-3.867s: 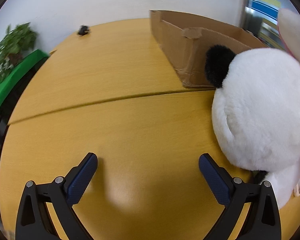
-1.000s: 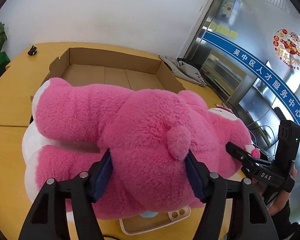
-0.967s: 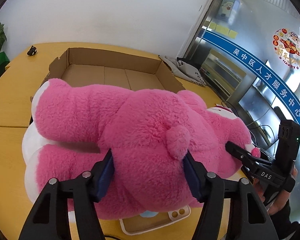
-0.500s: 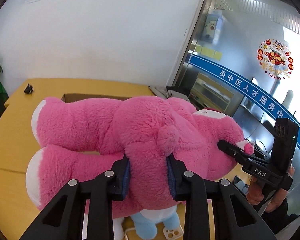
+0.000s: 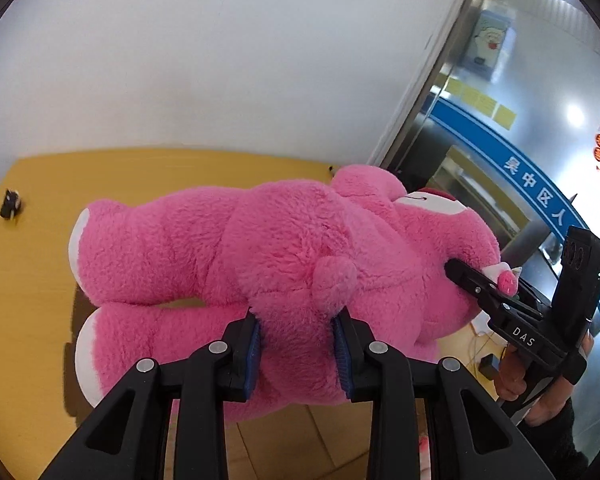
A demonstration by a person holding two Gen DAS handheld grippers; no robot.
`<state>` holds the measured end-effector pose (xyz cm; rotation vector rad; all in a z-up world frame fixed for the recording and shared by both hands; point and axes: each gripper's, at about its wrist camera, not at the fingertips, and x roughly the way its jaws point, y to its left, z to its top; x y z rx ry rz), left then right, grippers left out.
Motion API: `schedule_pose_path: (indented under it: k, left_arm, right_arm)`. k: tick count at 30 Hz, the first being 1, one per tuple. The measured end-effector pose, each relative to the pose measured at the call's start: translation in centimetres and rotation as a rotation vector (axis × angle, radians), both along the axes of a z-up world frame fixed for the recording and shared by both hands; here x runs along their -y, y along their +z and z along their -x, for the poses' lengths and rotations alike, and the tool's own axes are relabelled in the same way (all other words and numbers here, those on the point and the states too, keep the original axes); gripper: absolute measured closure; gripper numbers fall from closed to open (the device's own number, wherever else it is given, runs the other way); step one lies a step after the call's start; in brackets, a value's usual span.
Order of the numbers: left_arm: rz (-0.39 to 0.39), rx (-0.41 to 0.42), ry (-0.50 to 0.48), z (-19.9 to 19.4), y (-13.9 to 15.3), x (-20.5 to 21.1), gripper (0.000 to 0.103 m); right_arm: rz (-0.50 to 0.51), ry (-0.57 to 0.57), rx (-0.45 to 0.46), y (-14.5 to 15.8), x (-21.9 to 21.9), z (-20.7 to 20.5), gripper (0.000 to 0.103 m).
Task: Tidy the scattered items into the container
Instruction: 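Lower the pink bear into the box and open both tools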
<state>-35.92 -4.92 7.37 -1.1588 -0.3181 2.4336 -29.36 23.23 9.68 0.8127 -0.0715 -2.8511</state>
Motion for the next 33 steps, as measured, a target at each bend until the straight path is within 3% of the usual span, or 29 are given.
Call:
schedule_pose_path:
  k: [2,3,4,5,7,9,12,15,17,21,23,28,33]
  left_arm:
    - [0.011,0.107,0.010,3.6,-4.3,-0.4,0.071]
    - [0.029,0.156,0.016,4.9,-6.6,-0.7,0.075]
    - [0.041,0.210,0.013,6.0,-8.9,-1.0,0.087]
    - [0.033,0.249,-0.002,6.6,-10.6,-1.3,0.088]
    - [0.018,0.248,-0.009,6.8,-11.8,-1.8,0.088]
    - [0.051,0.227,-0.004,6.4,-11.2,-2.1,0.087]
    - [0.102,0.201,0.004,5.2,-9.8,-2.0,0.081]
    - [0.121,0.138,0.033,2.2,-6.9,-0.8,0.074]
    - [0.128,0.069,0.035,-1.0,-4.5,0.1,0.065]
    - [0.164,-0.100,0.070,-9.9,1.2,1.4,0.013]
    - [0.170,-0.194,0.094,-15.3,3.2,2.2,0.000]
    - [0.252,-0.298,0.207,-25.6,3.9,2.5,0.000]
    - [0.247,-0.277,0.234,-30.6,1.8,2.0,0.000]
  right_arm:
    - [-0.003,-0.016,0.066,-3.0,-0.5,3.4,0.052]
    - [-0.003,-0.030,0.117,-5.1,-0.8,5.2,0.051]
    - [-0.002,-0.048,0.187,-7.6,-1.1,6.7,0.050]
    - [0.002,-0.065,0.260,-9.9,-1.5,7.9,0.048]
    - [-0.006,-0.108,0.346,-13.1,-2.0,8.9,0.043]
    - [0.023,-0.119,0.341,-13.8,-2.8,8.7,0.033]
    - [0.043,-0.123,0.360,-13.3,-3.3,8.1,0.021]
    - [0.021,-0.125,0.347,-11.7,-3.0,6.4,0.021]
    - [0.017,-0.124,0.306,-9.7,-2.8,3.8,0.021]
    - [-0.013,-0.081,0.178,-4.3,-1.5,-3.4,0.017]
    - [-0.054,-0.081,0.120,-2.4,-0.6,-7.7,0.016]
    - [-0.104,-0.102,0.048,-1.0,1.3,-16.8,0.016]
    - [-0.064,-0.112,0.064,-2.1,2.2,-22.0,0.016]
